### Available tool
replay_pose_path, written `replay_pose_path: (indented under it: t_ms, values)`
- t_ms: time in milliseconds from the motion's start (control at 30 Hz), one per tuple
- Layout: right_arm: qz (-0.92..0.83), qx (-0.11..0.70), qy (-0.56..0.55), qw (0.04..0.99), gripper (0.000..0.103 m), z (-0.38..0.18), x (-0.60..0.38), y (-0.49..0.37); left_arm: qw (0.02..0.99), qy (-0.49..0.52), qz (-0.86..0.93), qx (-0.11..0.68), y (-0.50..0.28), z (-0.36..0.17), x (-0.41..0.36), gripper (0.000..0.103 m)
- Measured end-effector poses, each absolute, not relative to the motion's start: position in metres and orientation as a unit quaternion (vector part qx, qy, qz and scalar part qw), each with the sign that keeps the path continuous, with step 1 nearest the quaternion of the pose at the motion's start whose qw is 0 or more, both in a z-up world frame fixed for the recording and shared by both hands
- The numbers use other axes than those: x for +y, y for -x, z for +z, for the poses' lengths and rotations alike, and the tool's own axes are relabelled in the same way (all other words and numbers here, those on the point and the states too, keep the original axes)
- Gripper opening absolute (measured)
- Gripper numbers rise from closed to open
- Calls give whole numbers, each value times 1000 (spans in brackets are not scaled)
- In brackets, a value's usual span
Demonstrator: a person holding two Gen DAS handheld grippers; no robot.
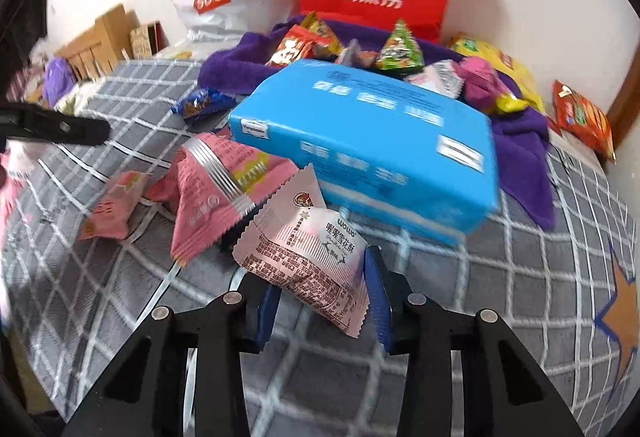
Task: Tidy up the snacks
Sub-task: 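Grasp the white snack packet with the right tool, then grasp the pink pastry packet with the left tool while the right holds the white packet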
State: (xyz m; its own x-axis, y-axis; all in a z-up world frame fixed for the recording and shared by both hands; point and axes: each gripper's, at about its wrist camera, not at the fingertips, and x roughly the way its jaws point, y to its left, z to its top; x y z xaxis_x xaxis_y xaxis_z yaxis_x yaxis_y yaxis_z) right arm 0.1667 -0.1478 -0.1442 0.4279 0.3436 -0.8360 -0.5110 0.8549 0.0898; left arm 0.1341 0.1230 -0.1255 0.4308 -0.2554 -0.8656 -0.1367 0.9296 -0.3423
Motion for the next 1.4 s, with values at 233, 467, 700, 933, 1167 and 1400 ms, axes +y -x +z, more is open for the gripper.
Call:
replay_pose_path:
  t_ms: [233,467,700,933,1167,1400]
  values:
    - [216,481,26,850,18,-145,-192,-156,820,191,-45,538,-127,-134,110,48]
    - [208,476,-7,855,17,-148,-206,-159,808,190,-23,558,-117,-154,99,48]
    - [212,470,-26,857,18,-145,-205,-172,817,179,-15,549,-117,-160,86,54]
    - [221,474,-40,851,26,-149,-194,-189,833,137,-6,536,-121,-162,70,53]
    - [217,476,-53,851,31,-153,-180,-203,847,108,4,520,-119,-162,67,41]
    - [199,464,-30,863,21,-146,-183,-191,853,116,-5,509,-115,-163,72,39]
